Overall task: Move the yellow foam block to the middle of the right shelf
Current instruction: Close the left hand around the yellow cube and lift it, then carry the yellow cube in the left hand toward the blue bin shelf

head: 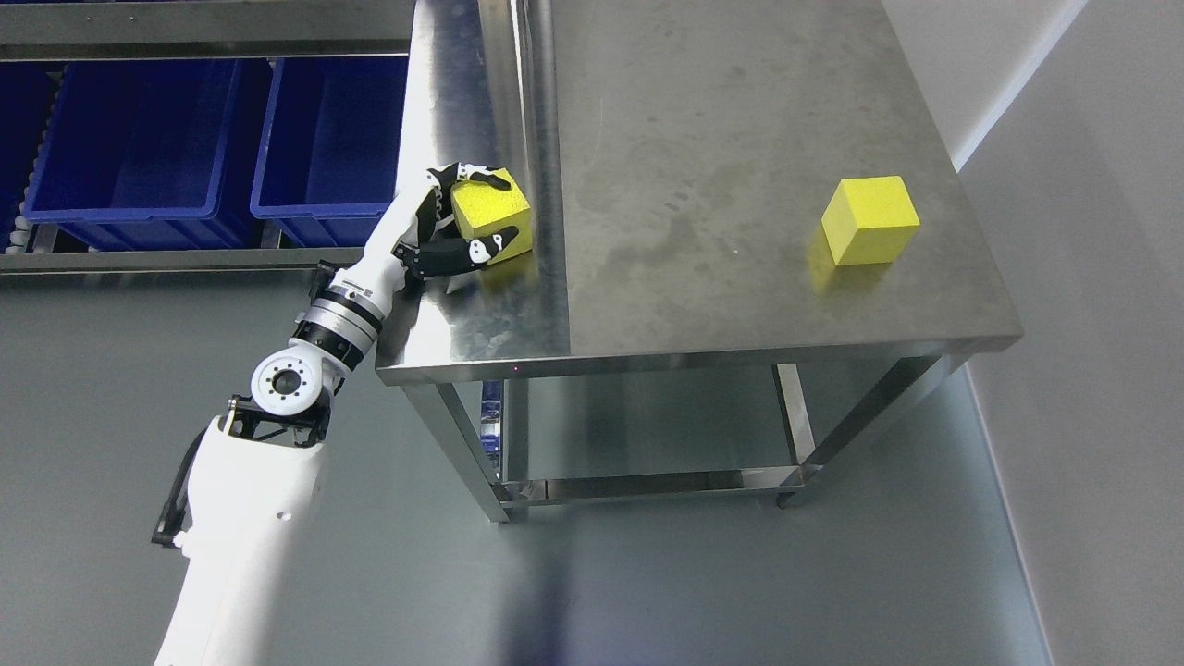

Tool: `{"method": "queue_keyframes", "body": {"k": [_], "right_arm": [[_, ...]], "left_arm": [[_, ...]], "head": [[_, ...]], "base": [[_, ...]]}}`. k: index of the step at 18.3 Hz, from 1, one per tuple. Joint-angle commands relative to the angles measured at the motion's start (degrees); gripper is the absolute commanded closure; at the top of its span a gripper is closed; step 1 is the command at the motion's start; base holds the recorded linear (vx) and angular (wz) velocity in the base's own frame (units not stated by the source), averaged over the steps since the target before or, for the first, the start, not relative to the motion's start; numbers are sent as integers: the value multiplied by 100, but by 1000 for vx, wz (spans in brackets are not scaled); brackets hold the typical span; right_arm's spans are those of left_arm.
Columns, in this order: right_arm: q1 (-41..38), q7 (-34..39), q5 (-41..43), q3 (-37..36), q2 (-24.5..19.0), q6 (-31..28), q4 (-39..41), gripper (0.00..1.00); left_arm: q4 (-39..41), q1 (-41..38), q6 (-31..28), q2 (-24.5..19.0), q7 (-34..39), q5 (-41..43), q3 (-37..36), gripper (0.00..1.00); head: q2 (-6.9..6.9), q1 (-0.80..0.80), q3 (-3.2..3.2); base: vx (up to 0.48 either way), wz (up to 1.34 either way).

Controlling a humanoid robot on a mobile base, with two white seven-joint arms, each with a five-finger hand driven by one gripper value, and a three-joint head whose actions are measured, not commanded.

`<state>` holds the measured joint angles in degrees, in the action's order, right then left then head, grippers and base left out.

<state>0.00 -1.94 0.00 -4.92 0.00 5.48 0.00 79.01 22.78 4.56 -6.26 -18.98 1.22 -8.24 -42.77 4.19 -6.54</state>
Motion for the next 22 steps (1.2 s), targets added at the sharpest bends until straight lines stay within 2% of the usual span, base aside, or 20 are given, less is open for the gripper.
{"method": "queue_keyframes", "body": {"k": [1, 6, 11, 15, 22], "right_arm": [[-9, 1, -18, 0, 100, -3, 100, 0], [-9, 1, -18, 0, 100, -3, 100, 0], [-9, 1, -18, 0, 100, -3, 100, 0], [-9, 1, -18, 0, 100, -3, 100, 0], [-9, 1, -18, 0, 100, -3, 100, 0]], "left_arm": [[140, 51, 265, 187, 26, 80, 85, 87], [852, 130, 309, 47, 17, 71, 341, 87], [1572, 25, 589, -637, 26, -43, 525, 87], [1723, -80, 1028, -1131, 43, -236, 885, 87], [1767, -388, 1214, -1176, 43, -280, 1246, 87]], "head": [[0, 0, 0], [0, 0, 0], [0, 0, 0], [0, 0, 0], [0, 0, 0]], "base": [[0, 0], [-1, 0], [-21, 181], [-48, 638], [7, 1087]]}}
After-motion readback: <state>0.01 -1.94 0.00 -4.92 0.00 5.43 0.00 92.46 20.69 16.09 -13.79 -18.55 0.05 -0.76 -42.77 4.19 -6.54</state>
